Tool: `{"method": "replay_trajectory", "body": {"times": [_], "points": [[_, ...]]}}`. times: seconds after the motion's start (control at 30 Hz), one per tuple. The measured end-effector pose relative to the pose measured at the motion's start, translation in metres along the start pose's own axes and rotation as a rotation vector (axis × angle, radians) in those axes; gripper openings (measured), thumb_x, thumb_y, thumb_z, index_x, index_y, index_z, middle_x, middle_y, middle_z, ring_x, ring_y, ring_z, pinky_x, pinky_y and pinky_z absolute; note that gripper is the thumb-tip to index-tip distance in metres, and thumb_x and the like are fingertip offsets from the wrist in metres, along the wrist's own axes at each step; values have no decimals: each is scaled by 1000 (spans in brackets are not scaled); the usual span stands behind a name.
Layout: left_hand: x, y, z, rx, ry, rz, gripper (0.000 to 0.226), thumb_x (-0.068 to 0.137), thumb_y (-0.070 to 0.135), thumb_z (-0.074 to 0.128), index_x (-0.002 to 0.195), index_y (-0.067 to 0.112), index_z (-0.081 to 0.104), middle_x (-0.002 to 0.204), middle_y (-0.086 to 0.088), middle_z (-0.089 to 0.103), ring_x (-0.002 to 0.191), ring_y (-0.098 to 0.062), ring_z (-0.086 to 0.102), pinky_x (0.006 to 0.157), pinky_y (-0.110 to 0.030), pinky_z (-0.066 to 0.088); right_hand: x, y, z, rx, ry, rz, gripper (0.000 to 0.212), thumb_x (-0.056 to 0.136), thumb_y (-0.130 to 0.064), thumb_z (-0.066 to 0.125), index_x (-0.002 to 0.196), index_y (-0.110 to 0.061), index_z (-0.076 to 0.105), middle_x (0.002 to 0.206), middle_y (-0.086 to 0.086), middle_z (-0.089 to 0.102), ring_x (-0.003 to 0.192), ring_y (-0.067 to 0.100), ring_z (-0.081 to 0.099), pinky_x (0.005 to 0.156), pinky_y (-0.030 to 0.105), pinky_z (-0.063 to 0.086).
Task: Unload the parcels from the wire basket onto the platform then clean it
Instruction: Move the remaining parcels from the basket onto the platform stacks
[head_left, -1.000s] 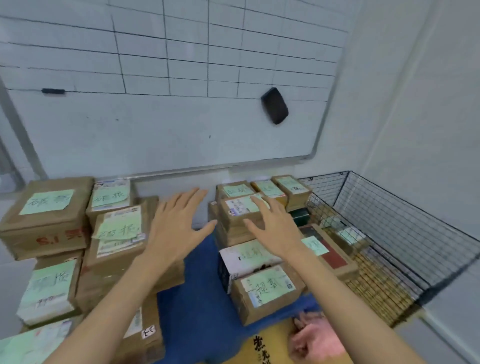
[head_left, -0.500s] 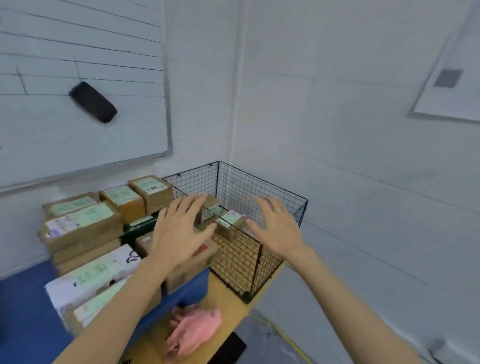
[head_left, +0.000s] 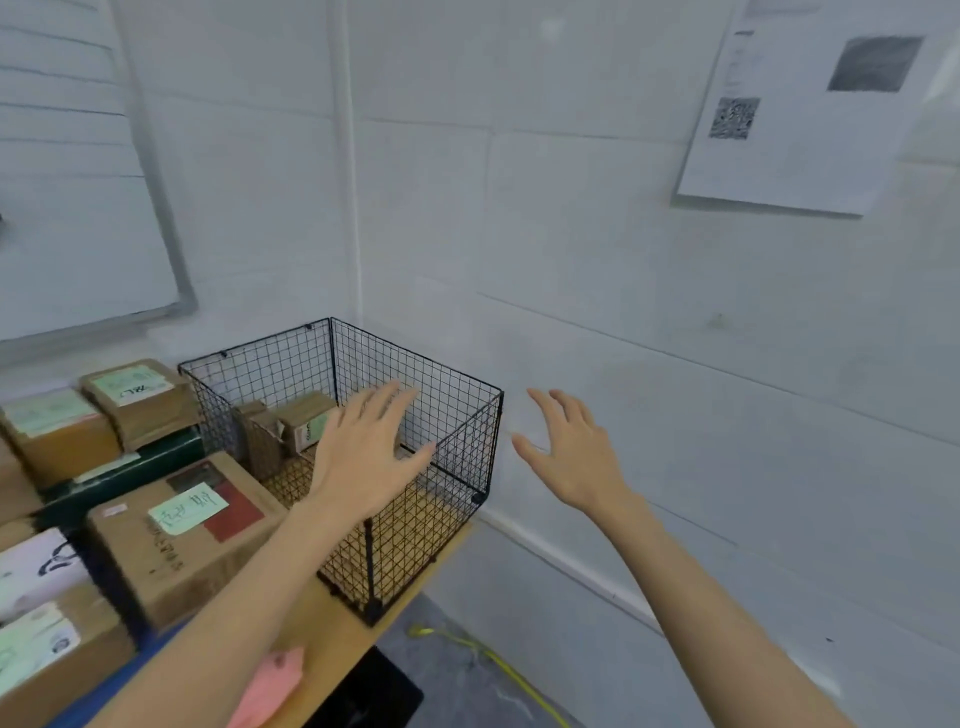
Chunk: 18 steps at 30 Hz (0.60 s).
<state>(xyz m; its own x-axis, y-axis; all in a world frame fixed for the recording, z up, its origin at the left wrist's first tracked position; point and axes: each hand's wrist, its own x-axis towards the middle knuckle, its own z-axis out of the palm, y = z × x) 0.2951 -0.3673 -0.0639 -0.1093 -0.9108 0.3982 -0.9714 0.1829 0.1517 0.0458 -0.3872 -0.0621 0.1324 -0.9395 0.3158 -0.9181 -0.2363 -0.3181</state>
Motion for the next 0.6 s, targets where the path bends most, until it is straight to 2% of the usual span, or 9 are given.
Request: {"method": "replay_trajectory", "body": {"times": [0.13, 0.23, 0.3, 0.37, 0.6], "points": [[27, 5, 13, 41, -11, -6, 89, 78, 77, 14, 153, 31, 27, 162, 4, 24, 147, -21, 23, 118, -44, 21, 16, 25, 4, -2, -29, -3, 65, 98, -53, 45, 154, -26, 26, 160, 4, 25, 149, 23, 17, 114, 44, 28], [51, -4, 24, 64, -28, -30, 80, 86, 75, 28, 154, 31, 24, 162, 2, 22, 148, -23, 22, 119, -47, 20, 37, 38, 8, 5, -50, -22, 66, 99, -53, 45, 155, -26, 24, 161, 5, 24, 150, 23, 16, 116, 44, 27], [67, -14, 32, 92, -25, -53, 82, 86, 76, 25, 154, 31, 24, 162, 1, 23, 147, -24, 23, 118, -47, 21, 56, 42, 13, 25, -55, -45, 66, 99, -52, 46, 155, -25, 24, 161, 6, 24, 150, 23, 16, 117, 46, 27], [82, -24, 40, 119, -20, -70, 86, 81, 77, 18, 153, 31, 26, 161, 2, 25, 147, -25, 25, 117, -46, 21, 78, 43, 21, 43, -67, -81, 67, 98, -51, 46, 155, -25, 24, 161, 7, 23, 150, 24, 16, 118, 47, 26], [143, -60, 74, 124, -52, -187, 84, 81, 75, 24, 154, 34, 22, 162, 3, 23, 148, -24, 21, 119, -45, 18, 182, 22, 66, 64, -145, -275, 67, 99, -48, 47, 156, -24, 22, 161, 7, 22, 150, 24, 16, 117, 48, 27]]}}
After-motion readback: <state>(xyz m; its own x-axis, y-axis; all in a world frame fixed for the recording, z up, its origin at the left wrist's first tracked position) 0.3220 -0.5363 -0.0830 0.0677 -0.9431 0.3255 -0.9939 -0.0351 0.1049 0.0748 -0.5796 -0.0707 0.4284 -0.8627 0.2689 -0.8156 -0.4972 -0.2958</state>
